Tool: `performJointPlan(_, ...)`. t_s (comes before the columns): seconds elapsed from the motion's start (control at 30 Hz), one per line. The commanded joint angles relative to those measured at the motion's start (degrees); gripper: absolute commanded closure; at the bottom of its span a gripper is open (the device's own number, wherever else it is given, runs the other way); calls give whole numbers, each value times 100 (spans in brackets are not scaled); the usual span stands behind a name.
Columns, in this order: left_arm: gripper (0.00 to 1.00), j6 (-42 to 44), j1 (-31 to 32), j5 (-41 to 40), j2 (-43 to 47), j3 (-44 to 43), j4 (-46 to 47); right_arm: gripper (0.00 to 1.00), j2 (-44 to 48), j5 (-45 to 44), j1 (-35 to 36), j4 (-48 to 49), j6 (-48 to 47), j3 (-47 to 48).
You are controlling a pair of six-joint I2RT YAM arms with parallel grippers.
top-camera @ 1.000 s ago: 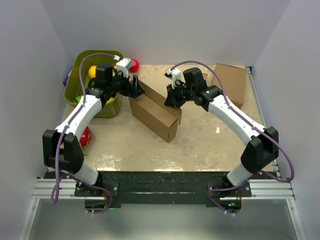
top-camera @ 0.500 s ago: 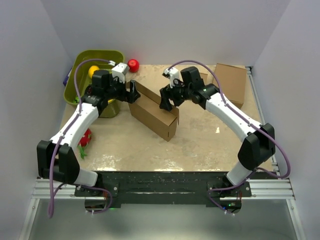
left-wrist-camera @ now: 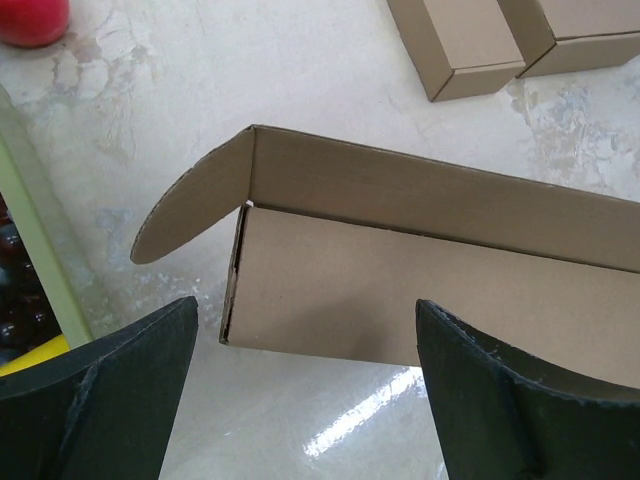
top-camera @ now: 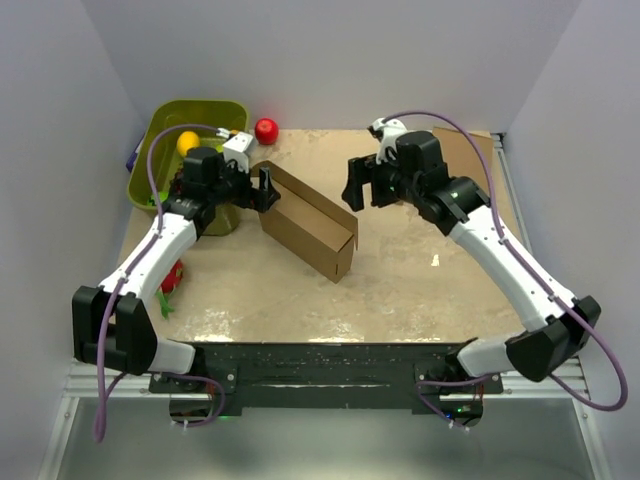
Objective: Fold the paper box
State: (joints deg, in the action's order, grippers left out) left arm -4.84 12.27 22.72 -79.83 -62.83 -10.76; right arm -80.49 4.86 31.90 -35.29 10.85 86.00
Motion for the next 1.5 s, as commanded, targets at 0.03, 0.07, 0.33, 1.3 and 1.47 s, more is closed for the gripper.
performJointPlan(0.03,7,71,-32,75,38,174,390,13,463,-574,176,-462,892,-372)
performJointPlan(0.07,6,62,-32,83,38,209,426,13,499,-592,228,-470,1032,-521)
performJointPlan(0.33,7,9,-23,172,47,368,619,18,604,-1162,809,-629,1542,-962)
performJointPlan(1.3,7,-940,469,1454,749,1132,1270,46,657,-1989,906,-1902,1859,-540)
performJointPlan(1.47,7,-774,592,1709,925,1220,1332,45,789,-2278,914,-2166,1877,-549)
